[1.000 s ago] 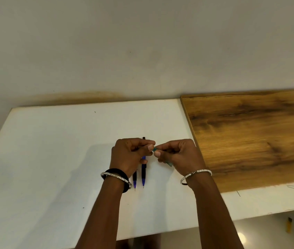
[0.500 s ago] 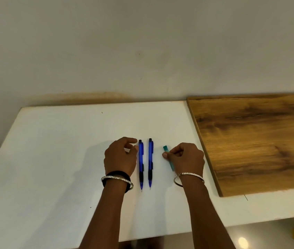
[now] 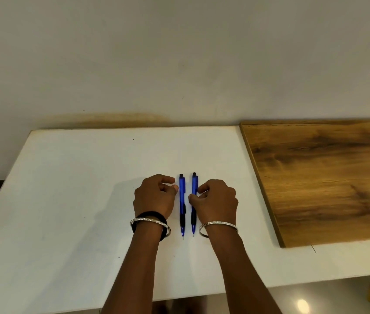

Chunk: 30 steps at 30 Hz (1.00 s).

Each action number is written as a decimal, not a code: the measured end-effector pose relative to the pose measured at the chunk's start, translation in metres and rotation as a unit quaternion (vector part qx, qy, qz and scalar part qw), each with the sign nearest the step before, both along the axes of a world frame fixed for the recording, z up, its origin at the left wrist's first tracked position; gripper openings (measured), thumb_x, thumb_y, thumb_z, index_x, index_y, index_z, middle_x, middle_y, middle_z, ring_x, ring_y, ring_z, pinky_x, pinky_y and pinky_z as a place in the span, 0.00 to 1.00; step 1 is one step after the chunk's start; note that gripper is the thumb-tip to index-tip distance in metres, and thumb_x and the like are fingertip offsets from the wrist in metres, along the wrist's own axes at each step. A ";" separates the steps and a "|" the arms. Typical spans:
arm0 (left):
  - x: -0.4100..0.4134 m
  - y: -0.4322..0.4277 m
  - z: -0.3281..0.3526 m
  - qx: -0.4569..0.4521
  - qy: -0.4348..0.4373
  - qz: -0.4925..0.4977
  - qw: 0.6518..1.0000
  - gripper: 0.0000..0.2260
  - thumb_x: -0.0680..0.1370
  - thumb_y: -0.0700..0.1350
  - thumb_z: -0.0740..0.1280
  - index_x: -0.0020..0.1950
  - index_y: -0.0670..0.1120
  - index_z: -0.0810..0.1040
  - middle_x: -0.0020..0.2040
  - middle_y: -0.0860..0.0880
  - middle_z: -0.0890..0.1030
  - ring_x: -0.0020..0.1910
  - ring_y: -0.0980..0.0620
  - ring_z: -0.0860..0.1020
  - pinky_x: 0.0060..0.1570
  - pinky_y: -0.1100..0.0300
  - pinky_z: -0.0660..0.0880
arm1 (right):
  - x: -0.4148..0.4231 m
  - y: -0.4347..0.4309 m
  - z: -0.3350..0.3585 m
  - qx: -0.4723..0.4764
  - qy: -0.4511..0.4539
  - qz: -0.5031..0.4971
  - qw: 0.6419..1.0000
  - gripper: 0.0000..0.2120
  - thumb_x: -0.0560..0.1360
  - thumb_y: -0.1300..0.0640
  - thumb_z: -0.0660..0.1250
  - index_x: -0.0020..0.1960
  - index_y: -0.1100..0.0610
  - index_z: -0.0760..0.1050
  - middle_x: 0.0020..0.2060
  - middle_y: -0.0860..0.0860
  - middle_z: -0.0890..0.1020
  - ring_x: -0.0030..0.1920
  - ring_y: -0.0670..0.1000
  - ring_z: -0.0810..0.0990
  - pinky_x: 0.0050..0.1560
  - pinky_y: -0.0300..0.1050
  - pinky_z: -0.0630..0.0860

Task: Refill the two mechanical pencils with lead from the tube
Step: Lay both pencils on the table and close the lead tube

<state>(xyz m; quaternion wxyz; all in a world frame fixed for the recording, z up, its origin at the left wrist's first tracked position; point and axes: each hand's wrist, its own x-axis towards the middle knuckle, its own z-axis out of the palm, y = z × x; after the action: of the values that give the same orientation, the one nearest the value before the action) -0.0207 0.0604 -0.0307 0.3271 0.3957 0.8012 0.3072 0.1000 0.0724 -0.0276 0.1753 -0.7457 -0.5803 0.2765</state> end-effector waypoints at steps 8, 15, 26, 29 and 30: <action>-0.001 0.000 0.001 -0.002 -0.010 -0.009 1.000 0.08 0.74 0.47 0.71 0.53 0.51 0.82 0.46 0.50 0.84 0.44 0.50 0.82 0.46 0.59 0.76 | -0.001 0.001 0.003 -0.001 -0.010 0.023 1.000 0.16 0.68 0.50 0.76 0.52 0.56 0.81 0.46 0.51 0.85 0.47 0.51 0.83 0.51 0.42 0.76; -0.002 0.000 0.001 -0.001 -0.014 -0.011 1.000 0.08 0.74 0.48 0.71 0.52 0.51 0.82 0.47 0.50 0.85 0.44 0.50 0.82 0.49 0.56 0.78 | -0.001 0.002 0.003 0.003 -0.004 0.021 1.000 0.15 0.68 0.51 0.76 0.51 0.56 0.82 0.47 0.51 0.85 0.48 0.52 0.83 0.54 0.47 0.79; -0.002 0.002 -0.002 -0.011 -0.014 -0.019 1.000 0.07 0.74 0.49 0.71 0.51 0.52 0.82 0.46 0.51 0.84 0.44 0.50 0.82 0.46 0.59 0.75 | 0.001 0.005 -0.001 0.001 -0.002 -0.003 1.000 0.15 0.67 0.49 0.77 0.50 0.56 0.82 0.46 0.51 0.85 0.46 0.51 0.83 0.50 0.43 0.77; -0.003 0.002 -0.003 -0.010 -0.012 -0.016 1.000 0.07 0.74 0.49 0.71 0.51 0.52 0.82 0.46 0.52 0.83 0.44 0.50 0.82 0.46 0.59 0.76 | 0.004 0.006 -0.002 -0.003 0.011 -0.002 1.000 0.17 0.66 0.48 0.77 0.50 0.55 0.82 0.45 0.51 0.85 0.45 0.51 0.83 0.48 0.42 0.76; -0.003 0.002 -0.002 -0.008 -0.012 -0.014 1.000 0.07 0.74 0.50 0.71 0.51 0.52 0.82 0.46 0.52 0.83 0.44 0.50 0.82 0.46 0.58 0.77 | 0.006 0.006 -0.001 -0.005 0.020 -0.006 1.000 0.17 0.66 0.47 0.77 0.50 0.55 0.82 0.43 0.51 0.85 0.44 0.51 0.83 0.48 0.42 0.77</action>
<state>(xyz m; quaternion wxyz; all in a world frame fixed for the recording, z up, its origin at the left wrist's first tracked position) -0.0238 0.0628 -0.0332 0.3442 0.4003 0.7941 0.3012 0.1056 0.0784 -0.0291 0.1845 -0.7442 -0.5710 0.2935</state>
